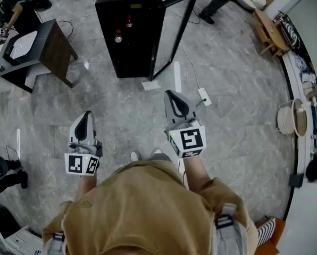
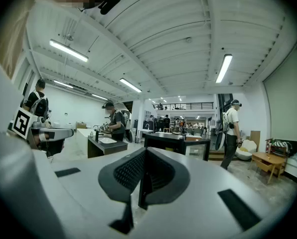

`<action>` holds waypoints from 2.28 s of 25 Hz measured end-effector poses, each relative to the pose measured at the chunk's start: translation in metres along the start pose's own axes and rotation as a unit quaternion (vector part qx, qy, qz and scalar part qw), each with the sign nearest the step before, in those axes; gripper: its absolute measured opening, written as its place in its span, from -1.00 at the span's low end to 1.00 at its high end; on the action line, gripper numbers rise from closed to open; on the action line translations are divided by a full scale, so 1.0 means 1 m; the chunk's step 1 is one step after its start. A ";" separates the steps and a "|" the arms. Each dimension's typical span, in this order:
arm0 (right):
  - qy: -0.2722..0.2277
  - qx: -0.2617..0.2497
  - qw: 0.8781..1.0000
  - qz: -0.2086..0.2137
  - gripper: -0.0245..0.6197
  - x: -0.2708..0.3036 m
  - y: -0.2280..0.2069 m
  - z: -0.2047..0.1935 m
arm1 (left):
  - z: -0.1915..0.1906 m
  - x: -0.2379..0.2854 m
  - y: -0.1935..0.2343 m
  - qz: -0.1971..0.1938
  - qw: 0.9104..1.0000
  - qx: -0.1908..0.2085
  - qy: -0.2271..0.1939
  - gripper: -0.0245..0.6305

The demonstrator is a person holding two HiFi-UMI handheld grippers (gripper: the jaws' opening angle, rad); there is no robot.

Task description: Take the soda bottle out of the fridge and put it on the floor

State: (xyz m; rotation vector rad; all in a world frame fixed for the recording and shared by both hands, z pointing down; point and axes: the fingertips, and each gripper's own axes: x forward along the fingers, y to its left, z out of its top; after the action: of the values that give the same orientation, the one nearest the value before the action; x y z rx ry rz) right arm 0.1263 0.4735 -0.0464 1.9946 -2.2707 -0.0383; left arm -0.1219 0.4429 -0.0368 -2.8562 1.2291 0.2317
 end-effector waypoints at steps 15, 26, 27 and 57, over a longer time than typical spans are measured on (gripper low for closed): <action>-0.024 0.020 0.999 0.005 -0.92 -0.005 -0.030 -0.002 | 0.012 0.005 -0.005 0.039 0.999 0.019 -0.008 -0.92; -0.010 0.027 0.999 0.023 -0.91 -0.013 -0.066 -0.029 | 0.002 0.017 -0.036 0.072 0.997 0.032 0.003 -0.92; -0.010 0.027 0.999 0.027 -0.91 -0.014 -0.070 -0.033 | 0.000 0.019 -0.042 0.074 0.997 0.032 0.003 -0.92; 0.033 0.015 0.999 0.037 -0.66 0.170 -0.103 -0.051 | -0.056 0.177 0.062 0.056 0.998 0.004 0.018 -0.92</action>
State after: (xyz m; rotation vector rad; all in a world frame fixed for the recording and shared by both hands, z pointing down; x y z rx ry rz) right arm 0.2123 0.2952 0.0069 1.8952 -2.3140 0.0663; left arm -0.0394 0.2680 -0.0053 -2.8008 1.3959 0.1772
